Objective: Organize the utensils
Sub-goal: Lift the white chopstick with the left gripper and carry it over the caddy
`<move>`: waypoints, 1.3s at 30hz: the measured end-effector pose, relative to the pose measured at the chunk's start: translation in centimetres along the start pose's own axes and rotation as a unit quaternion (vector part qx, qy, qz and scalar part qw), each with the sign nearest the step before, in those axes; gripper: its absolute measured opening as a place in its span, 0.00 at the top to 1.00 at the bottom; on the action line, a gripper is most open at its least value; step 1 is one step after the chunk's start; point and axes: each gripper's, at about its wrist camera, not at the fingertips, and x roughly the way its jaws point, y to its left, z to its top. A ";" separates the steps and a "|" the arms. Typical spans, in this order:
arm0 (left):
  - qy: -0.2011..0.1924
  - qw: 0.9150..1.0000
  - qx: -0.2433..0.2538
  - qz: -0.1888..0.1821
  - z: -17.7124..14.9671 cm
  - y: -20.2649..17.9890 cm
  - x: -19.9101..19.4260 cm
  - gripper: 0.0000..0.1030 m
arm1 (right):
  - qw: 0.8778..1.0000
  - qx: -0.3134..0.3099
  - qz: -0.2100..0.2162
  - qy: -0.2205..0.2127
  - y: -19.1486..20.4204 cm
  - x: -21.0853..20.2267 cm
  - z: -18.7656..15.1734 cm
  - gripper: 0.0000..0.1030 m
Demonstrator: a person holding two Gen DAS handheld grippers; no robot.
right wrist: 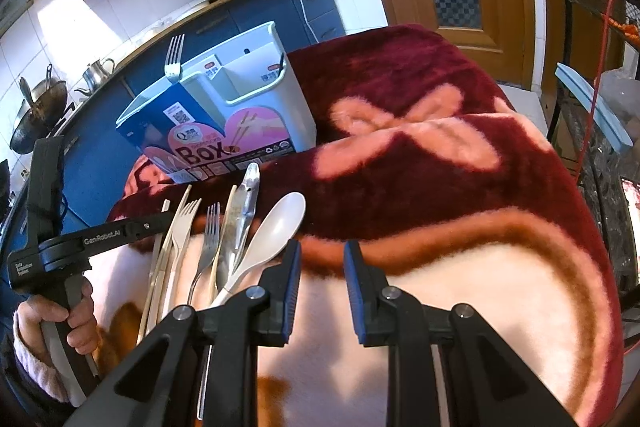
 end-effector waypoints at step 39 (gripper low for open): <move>-0.195 0.980 0.009 -0.040 -0.8 0.8 -10.7 0.94 | 0.999 0.009 0.052 -0.011 1.6 1.2 2.7 0.95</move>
